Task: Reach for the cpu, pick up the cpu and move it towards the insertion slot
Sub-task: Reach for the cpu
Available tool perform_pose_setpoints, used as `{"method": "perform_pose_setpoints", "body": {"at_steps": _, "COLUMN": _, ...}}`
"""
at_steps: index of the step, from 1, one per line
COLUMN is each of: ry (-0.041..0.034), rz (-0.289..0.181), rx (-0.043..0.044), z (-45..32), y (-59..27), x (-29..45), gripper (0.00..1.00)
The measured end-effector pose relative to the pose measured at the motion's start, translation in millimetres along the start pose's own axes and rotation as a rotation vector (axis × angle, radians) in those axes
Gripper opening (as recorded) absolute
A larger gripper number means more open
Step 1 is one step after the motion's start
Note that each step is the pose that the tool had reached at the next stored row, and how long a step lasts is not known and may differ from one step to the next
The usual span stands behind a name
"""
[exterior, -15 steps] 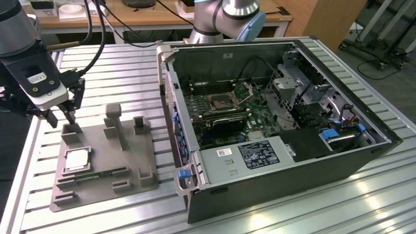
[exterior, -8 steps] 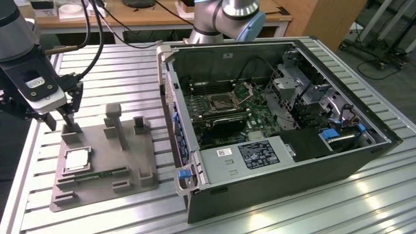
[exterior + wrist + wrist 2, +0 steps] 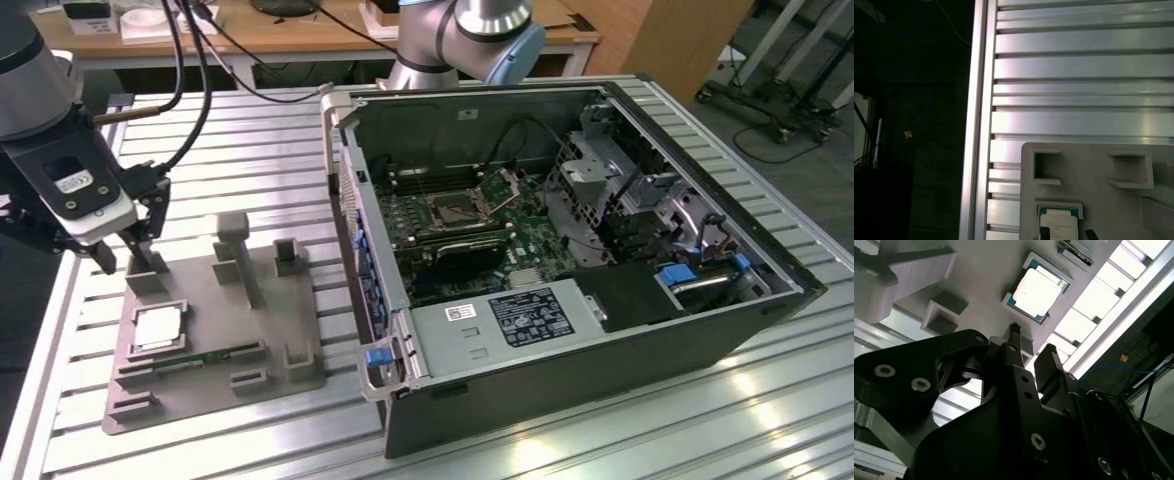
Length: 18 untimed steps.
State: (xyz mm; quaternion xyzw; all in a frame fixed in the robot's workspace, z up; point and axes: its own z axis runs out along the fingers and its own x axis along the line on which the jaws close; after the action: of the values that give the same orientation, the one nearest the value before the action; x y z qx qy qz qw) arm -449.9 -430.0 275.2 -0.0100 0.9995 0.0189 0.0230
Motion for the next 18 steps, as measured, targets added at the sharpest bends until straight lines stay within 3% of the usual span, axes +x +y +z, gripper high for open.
{"method": "perform_pose_setpoints", "body": {"at_steps": 9, "ry": 0.0, "rz": 0.0, "rx": 0.0, "z": 11.8, "y": -0.4, "x": 1.2, "gripper": 0.4}}
{"method": "perform_pose_setpoints", "body": {"at_steps": 10, "ry": 0.0001, "rz": 0.0, "rx": 0.0, "z": 13.5, "y": -0.5, "x": 1.3, "gripper": 0.46}}
{"method": "perform_pose_setpoints", "body": {"at_steps": 15, "ry": 0.0001, "rz": 0.0, "rx": 0.0006, "z": 22.3, "y": -2.1, "x": 1.8, "gripper": 0.47}}
{"method": "perform_pose_setpoints", "body": {"at_steps": 18, "ry": 0.0002, "rz": 0.0, "rx": 0.0072, "z": 25.7, "y": -2.7, "x": 1.9, "gripper": 0.6}}
